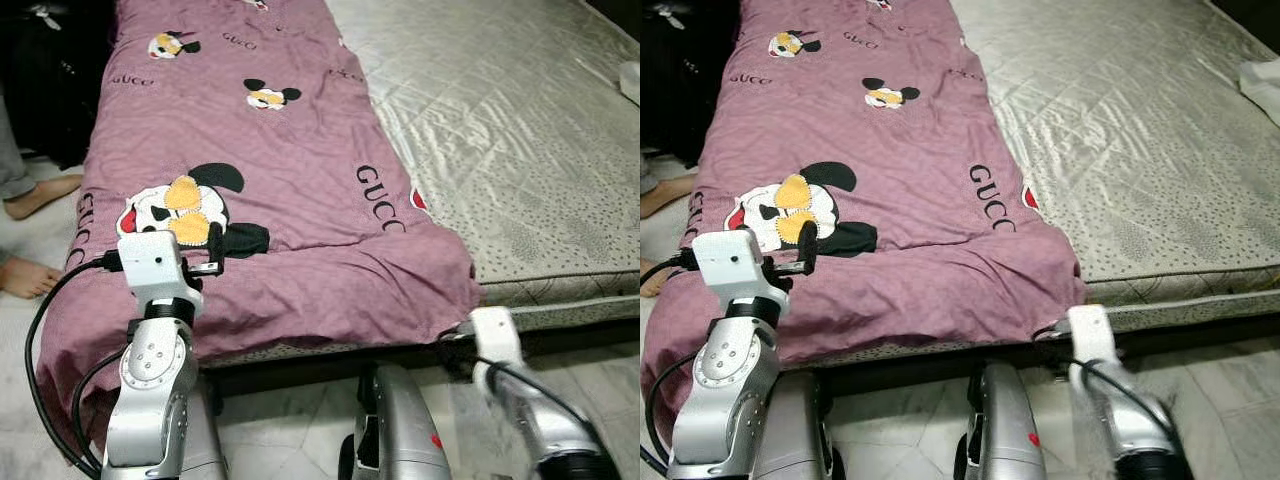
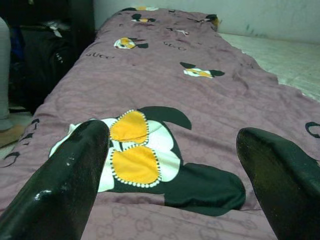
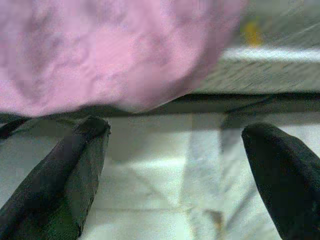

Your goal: Clean up the room

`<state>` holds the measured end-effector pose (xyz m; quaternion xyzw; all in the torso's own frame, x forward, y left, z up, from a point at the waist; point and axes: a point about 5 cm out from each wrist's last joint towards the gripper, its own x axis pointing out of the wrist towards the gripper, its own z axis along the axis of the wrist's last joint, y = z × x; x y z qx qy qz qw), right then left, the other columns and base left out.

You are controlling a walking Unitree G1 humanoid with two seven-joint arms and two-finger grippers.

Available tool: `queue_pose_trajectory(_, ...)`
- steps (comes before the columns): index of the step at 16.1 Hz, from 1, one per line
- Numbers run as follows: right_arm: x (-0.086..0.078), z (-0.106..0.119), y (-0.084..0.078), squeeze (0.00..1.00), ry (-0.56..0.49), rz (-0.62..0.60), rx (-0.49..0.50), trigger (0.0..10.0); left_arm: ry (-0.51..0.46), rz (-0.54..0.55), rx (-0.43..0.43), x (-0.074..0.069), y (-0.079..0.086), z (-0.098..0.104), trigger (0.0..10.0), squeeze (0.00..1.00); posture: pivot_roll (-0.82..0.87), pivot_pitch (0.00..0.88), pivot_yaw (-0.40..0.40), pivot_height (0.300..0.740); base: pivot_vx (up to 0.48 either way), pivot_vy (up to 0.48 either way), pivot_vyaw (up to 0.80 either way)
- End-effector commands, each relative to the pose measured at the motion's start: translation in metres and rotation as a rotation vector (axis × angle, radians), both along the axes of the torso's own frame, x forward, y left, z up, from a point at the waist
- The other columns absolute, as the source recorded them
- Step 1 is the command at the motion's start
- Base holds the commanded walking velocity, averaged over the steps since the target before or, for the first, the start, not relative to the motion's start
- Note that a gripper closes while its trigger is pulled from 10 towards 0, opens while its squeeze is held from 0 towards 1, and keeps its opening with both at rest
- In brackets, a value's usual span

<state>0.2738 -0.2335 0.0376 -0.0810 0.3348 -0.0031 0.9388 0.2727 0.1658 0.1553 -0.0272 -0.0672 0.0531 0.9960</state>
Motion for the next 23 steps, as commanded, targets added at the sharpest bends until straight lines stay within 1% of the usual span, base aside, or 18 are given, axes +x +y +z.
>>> queue_pose_trajectory(1,-0.006,-0.003,-0.005,0.00,0.018,-0.009,-0.034,10.0,0.003,-0.007,0.000,-0.002,0.000,-0.002,10.0,0.00,0.00,0.131,-0.087,0.538,0.000,0.000,0.00)
queue_pose_trajectory(2,-0.011,0.000,-0.012,0.00,0.009,-0.019,-0.080,10.0,0.005,-0.006,-0.001,-0.002,0.000,-0.003,10.0,0.00,0.00,0.131,-0.089,0.538,0.000,0.000,0.00)
queue_pose_trajectory(18,-0.011,0.000,-0.012,0.00,0.009,-0.019,-0.080,10.0,0.005,-0.006,-0.001,-0.002,0.000,-0.003,10.0,0.00,0.00,0.131,-0.089,0.538,0.000,0.000,0.00)
queue_pose_trajectory(19,0.017,0.049,0.005,0.00,-0.300,-0.003,-0.059,10.0,0.000,-0.018,-0.007,0.000,-0.004,-0.002,10.0,0.00,-0.02,0.133,-0.074,0.538,0.000,0.000,0.00)
queue_pose_trajectory(20,0.040,0.115,0.030,0.00,-0.684,0.016,0.013,10.0,-0.006,-0.033,-0.013,0.004,-0.009,0.000,10.0,0.00,-0.02,0.129,-0.071,0.538,0.000,0.000,0.00)
queue_pose_trajectory(21,0.044,0.131,0.036,0.00,-0.768,0.024,0.031,10.0,-0.009,-0.036,-0.014,0.005,-0.010,0.001,10.0,0.00,-0.02,0.129,-0.071,0.538,0.000,0.000,0.00)
queue_pose_trajectory(22,0.047,0.133,0.040,0.00,-0.787,0.041,0.017,10.0,-0.015,-0.036,-0.012,0.008,-0.009,0.002,10.0,0.00,-0.01,0.112,-0.072,0.538,0.000,0.000,0.00)
queue_pose_trajectory(23,0.047,0.133,0.045,0.00,-0.790,0.041,0.028,10.0,-0.020,-0.030,-0.008,0.009,-0.007,0.003,10.0,0.00,-0.01,0.104,-0.072,0.538,0.000,0.000,0.00)
